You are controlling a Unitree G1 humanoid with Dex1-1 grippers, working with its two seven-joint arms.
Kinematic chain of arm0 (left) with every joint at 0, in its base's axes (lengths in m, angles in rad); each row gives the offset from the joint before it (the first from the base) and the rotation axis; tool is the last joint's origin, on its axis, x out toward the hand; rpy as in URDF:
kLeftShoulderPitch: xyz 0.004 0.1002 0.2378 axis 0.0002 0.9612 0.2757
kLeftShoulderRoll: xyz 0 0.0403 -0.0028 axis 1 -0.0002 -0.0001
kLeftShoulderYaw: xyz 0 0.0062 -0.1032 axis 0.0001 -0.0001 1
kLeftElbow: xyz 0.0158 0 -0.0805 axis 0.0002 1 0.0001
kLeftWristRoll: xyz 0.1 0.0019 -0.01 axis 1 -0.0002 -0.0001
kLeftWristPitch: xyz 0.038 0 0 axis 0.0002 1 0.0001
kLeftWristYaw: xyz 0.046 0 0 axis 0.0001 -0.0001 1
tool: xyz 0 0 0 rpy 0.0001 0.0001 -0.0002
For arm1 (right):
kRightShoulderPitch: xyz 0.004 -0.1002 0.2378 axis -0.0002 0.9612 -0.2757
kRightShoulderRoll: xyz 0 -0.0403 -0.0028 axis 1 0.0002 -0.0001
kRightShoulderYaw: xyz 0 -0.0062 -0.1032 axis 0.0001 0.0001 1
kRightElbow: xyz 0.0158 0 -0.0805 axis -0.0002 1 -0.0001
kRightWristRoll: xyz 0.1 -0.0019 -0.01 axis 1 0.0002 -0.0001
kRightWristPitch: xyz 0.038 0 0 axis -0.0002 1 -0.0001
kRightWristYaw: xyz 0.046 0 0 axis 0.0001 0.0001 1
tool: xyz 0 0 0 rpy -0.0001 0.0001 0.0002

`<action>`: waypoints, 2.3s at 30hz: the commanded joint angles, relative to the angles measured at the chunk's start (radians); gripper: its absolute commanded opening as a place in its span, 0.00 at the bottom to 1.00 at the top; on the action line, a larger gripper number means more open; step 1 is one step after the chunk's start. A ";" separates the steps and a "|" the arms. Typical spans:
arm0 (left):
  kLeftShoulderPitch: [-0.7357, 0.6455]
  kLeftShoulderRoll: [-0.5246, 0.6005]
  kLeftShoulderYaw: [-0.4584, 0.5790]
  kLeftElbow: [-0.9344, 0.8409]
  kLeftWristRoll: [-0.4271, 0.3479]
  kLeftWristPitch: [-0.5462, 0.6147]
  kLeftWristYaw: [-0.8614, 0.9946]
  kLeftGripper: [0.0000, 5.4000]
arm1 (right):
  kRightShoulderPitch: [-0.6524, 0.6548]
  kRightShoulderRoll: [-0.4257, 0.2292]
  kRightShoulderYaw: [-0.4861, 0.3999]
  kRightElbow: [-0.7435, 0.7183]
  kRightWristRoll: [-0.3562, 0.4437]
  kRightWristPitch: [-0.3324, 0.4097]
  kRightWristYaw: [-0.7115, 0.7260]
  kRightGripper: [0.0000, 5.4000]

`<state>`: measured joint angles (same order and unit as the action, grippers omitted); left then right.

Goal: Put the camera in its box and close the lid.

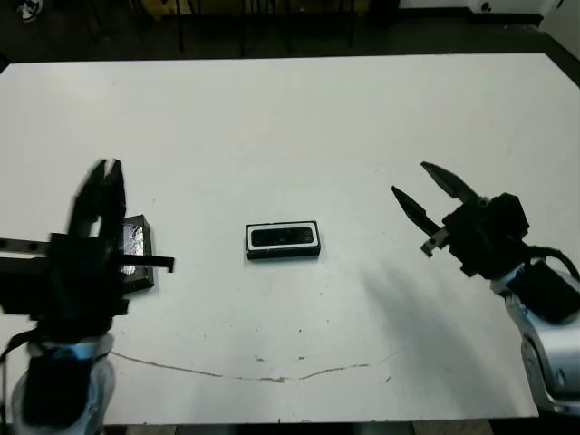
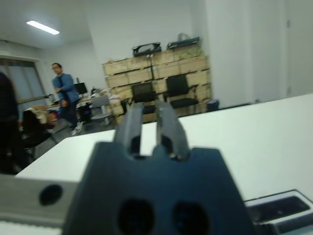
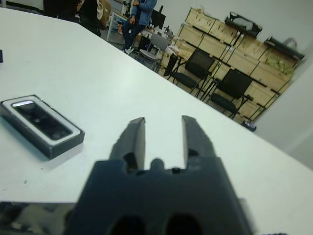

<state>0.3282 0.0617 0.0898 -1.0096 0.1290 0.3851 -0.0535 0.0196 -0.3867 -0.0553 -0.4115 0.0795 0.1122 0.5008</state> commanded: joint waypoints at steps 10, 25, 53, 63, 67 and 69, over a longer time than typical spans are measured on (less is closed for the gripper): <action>-0.010 -0.061 0.161 0.110 -0.230 0.498 -0.090 0.56 | 0.039 0.016 0.031 0.017 -0.002 0.033 -0.061 0.00; -0.076 -0.185 0.178 0.206 -0.318 0.573 0.096 1.00 | 0.073 0.029 0.049 0.037 -0.009 0.054 -0.100 0.00; -0.013 -0.165 0.073 0.347 -0.233 0.380 0.109 1.00 | 0.087 0.020 0.051 0.042 -0.004 0.054 -0.088 0.00; -0.018 -0.160 0.091 0.358 -0.240 0.384 0.120 1.00 | 0.090 0.024 0.049 0.067 0.018 0.017 -0.069 0.00; -0.026 -0.164 0.099 0.378 -0.237 0.383 0.139 1.00 | 0.089 0.027 0.047 0.079 0.025 0.000 -0.062 0.00; -0.028 -0.172 0.112 0.391 -0.256 0.369 0.135 1.00 | 0.091 0.028 0.049 0.079 0.019 -0.001 -0.068 0.00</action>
<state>0.2707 -0.1118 0.1862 -0.6417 -0.1228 0.7556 0.0775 0.0955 -0.3566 -0.0076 -0.3452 0.0979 0.1123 0.4304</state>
